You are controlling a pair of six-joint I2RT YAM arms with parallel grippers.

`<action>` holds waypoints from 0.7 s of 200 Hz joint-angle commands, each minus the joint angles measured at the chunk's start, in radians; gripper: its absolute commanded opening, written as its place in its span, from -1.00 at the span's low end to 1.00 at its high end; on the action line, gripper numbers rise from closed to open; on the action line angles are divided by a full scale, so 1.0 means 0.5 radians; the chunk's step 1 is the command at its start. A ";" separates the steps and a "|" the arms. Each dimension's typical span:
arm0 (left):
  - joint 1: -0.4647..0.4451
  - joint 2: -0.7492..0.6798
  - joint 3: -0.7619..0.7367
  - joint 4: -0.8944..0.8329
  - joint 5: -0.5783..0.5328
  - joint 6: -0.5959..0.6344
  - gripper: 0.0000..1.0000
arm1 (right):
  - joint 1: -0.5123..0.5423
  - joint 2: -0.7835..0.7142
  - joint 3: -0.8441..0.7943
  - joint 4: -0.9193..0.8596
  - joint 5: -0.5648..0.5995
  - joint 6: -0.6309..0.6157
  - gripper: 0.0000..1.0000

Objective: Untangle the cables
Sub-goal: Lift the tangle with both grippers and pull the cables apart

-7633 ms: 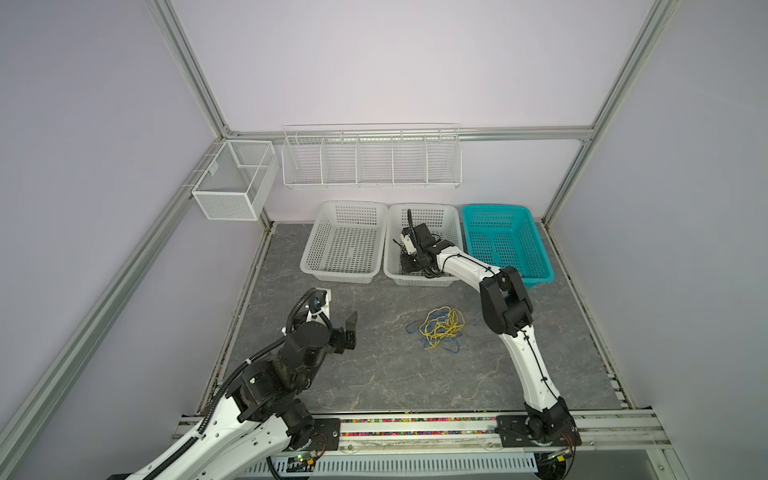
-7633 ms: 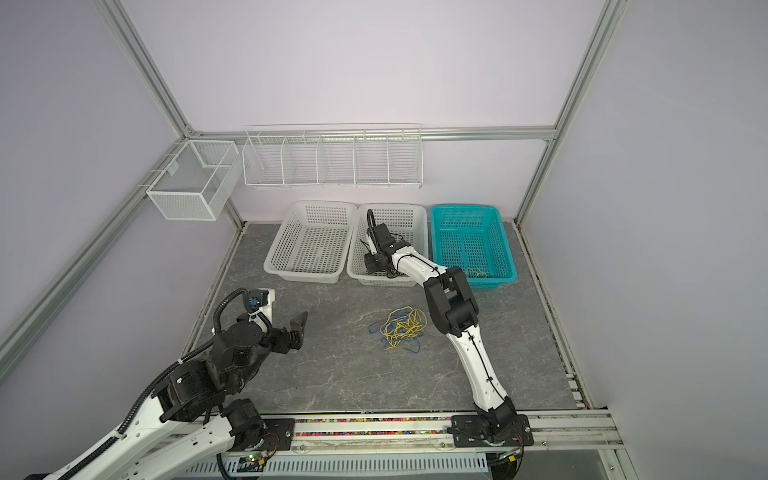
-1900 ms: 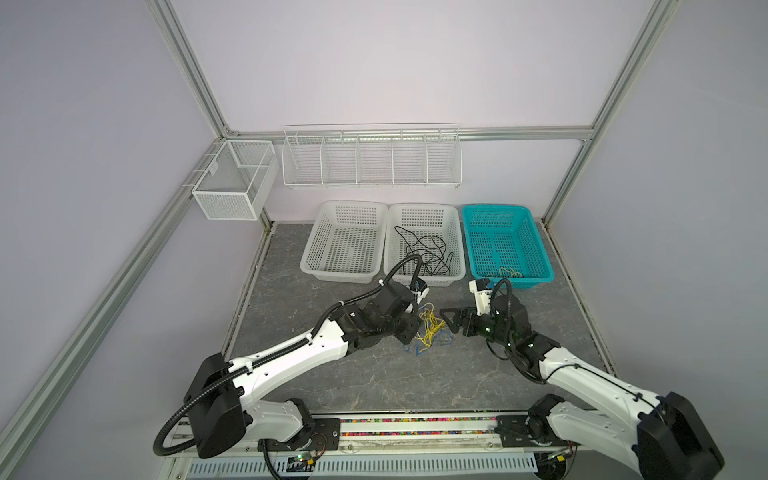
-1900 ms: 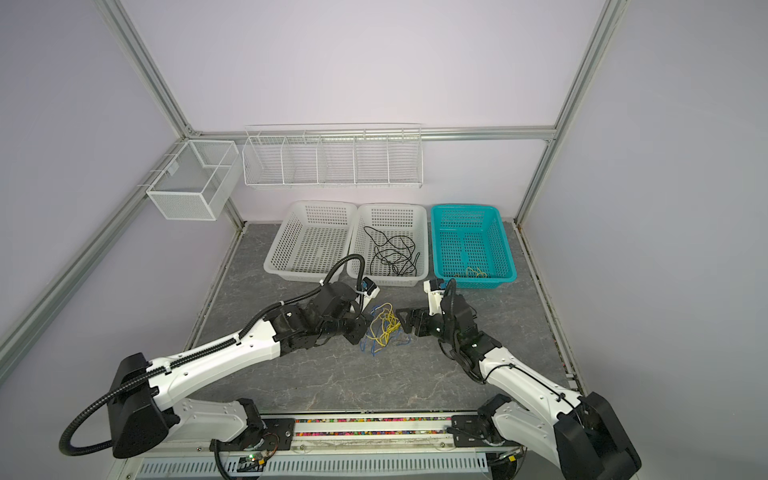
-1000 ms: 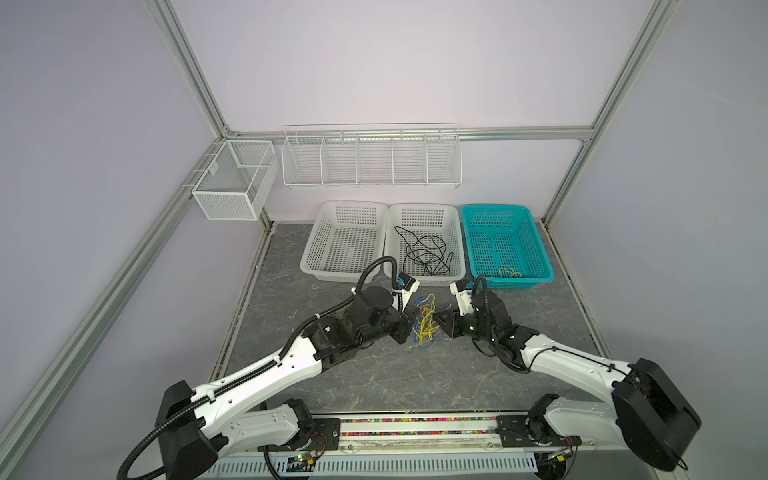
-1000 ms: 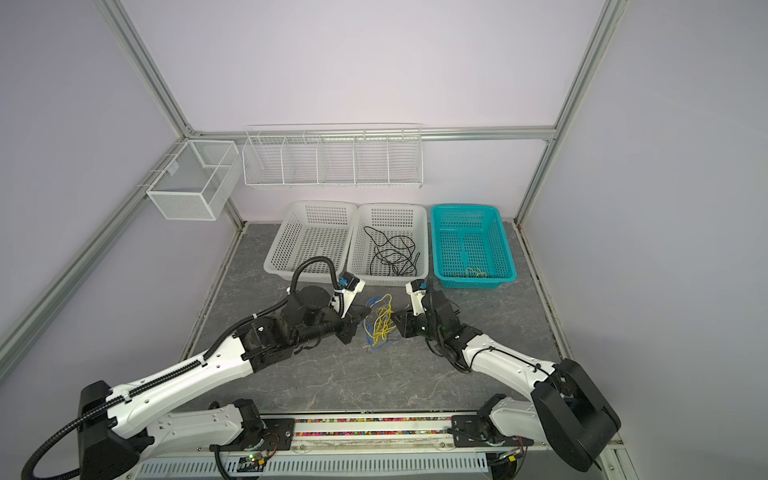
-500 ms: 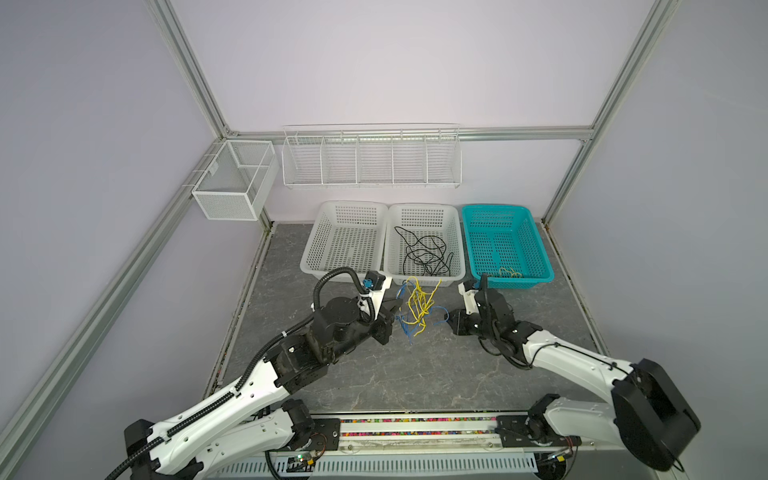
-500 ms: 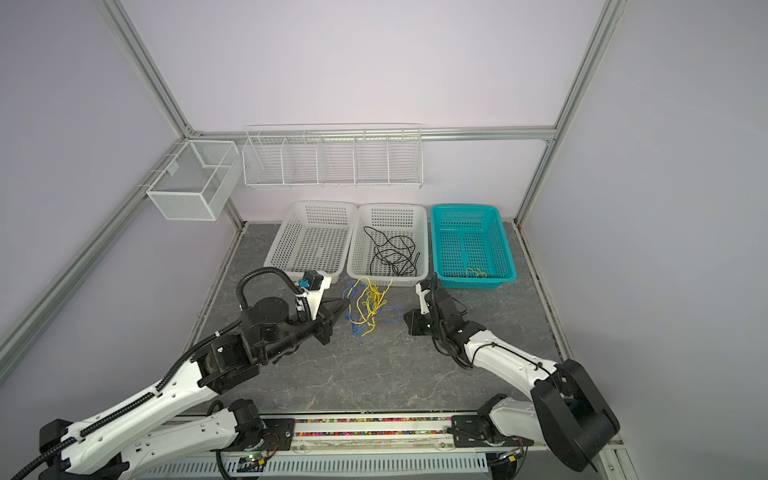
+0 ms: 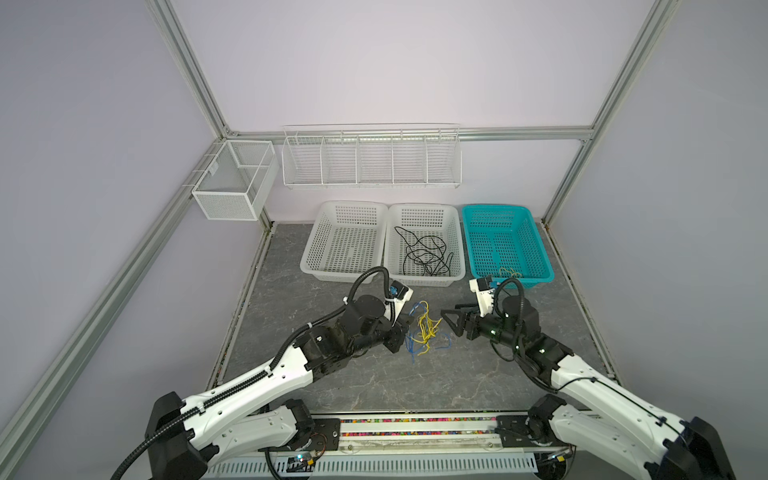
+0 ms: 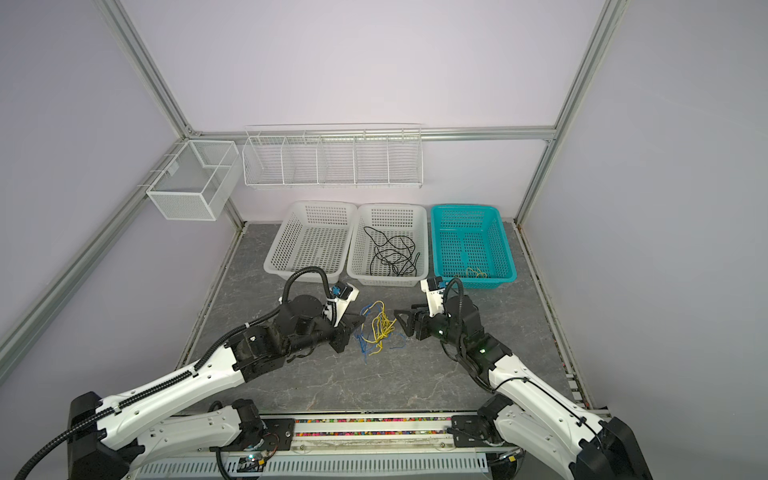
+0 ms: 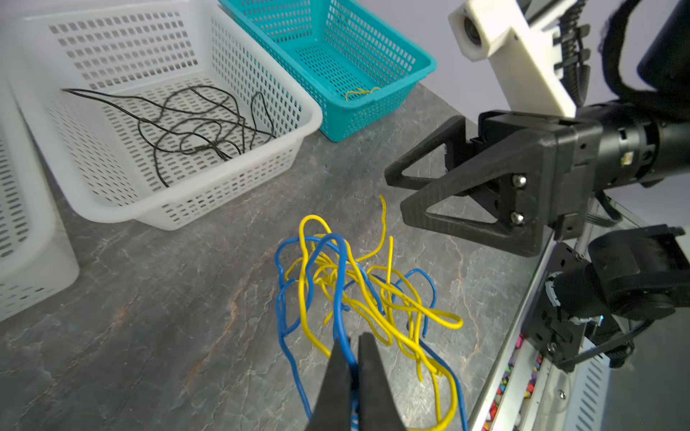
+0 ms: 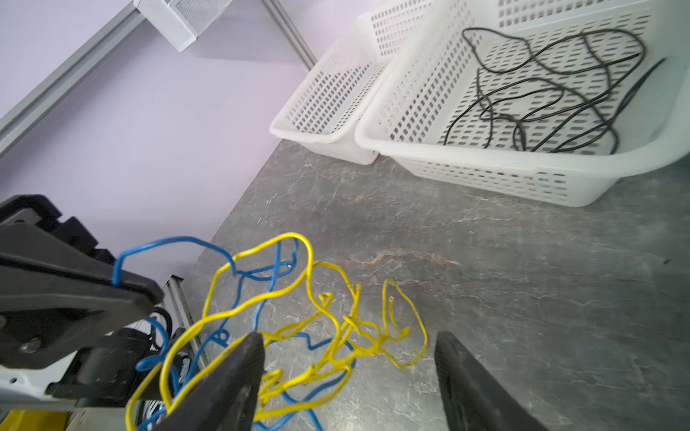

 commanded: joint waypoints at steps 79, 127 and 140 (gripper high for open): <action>0.004 -0.044 -0.035 0.212 0.315 -0.061 -1.00 | 0.090 0.224 -0.002 0.206 -0.101 0.000 0.52; 0.003 -0.043 -0.067 0.348 0.375 -0.121 -1.00 | 0.133 0.325 0.015 0.278 -0.142 0.006 0.37; 0.004 -0.057 -0.067 0.371 0.370 -0.126 -1.00 | 0.142 0.333 0.015 0.286 -0.162 0.009 0.37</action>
